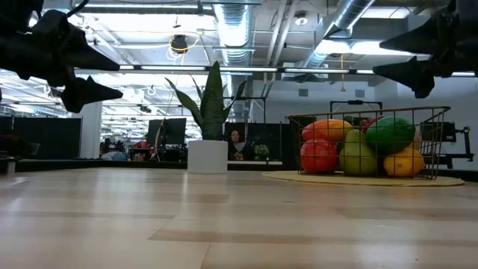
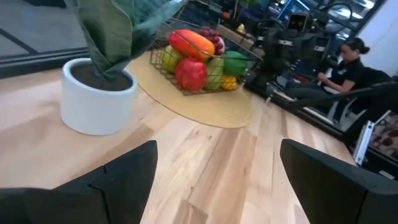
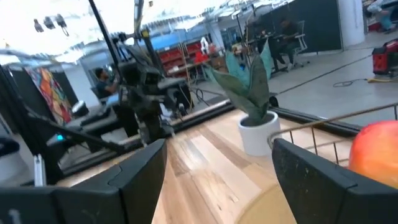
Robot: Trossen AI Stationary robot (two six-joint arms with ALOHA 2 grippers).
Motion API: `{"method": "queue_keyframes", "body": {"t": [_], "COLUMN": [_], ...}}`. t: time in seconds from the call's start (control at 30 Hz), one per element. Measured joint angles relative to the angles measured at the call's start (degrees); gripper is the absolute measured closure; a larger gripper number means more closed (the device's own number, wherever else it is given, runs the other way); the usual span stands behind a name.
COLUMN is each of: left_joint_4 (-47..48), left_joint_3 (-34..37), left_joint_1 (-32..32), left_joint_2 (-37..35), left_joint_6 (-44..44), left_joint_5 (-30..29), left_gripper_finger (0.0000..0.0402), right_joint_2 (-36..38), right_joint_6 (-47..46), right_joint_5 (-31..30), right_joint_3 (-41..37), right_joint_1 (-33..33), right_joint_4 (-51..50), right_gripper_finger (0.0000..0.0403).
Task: Build produce basket
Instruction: Return to Home Position
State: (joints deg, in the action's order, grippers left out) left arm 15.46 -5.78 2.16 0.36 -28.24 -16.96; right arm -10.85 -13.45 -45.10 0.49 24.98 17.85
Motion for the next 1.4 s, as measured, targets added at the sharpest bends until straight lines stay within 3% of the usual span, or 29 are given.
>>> {"method": "queue_keyframes", "body": {"t": [0.17,0.27,0.33,0.43,0.5,0.7,0.83,0.93,1.03,1.2,1.4], "left_joint_4": [0.0,0.0,0.0,0.2,0.2,0.3,0.4,0.2,0.0,-0.5,0.6], "left_joint_3": [0.0,0.0,0.0,0.0,0.0,0.0,0.0,0.0,0.0,0.1,0.0], "left_joint_1": [1.0,1.1,1.1,1.1,1.1,1.1,1.1,1.1,1.1,1.1,1.1], "left_joint_2": [0.0,0.0,0.0,0.0,0.0,0.0,0.0,-0.1,-0.1,-0.2,0.0], "left_joint_6": [-1.0,-2.7,-3.9,-3.1,-2.2,-3.6,-5.3,-4.6,-2.0,0.6,1.4], "left_joint_5": [0.1,0.2,0.8,3.0,4.9,9.1,10.6,10.5,11.4,12.2,8.8], "left_gripper_finger": [0.0074,0.0074,0.0074,0.0074,0.0074,0.0074,0.0074,0.0074,0.0074,0.0074,0.0074], "right_joint_2": [0.0,0.0,0.1,0.9,1.7,4.9,10.8,10.7,10.2,10.2,10.5], "right_joint_6": [-3.4,-7.8,-6.4,2.3,4.1,-1.3,2.3,2.4,1.1,0.4,-5.1], "right_joint_5": [0.0,2.2,8.1,25.8,30.4,30.5,35.6,31.8,31.5,28.9,27.7], "right_joint_3": [0.0,0.0,0.0,0.0,0.0,0.0,2.4,4.1,1.1,-0.1,-0.1], "right_joint_1": [0.1,0.1,-0.1,-1.0,-2.1,-7.2,-10.8,-12.7,-13.2,-13.0,-13.1], "right_joint_4": [-4.4,-0.4,8.2,20.7,22.0,7.0,0.1,-6.8,-3.6,-7.9,-11.2], "right_gripper_finger": [0.0092,0.0092,0.0092,0.0092,0.0092,0.0092,0.0092,0.0092,0.0092,0.0092,0.0092]}}
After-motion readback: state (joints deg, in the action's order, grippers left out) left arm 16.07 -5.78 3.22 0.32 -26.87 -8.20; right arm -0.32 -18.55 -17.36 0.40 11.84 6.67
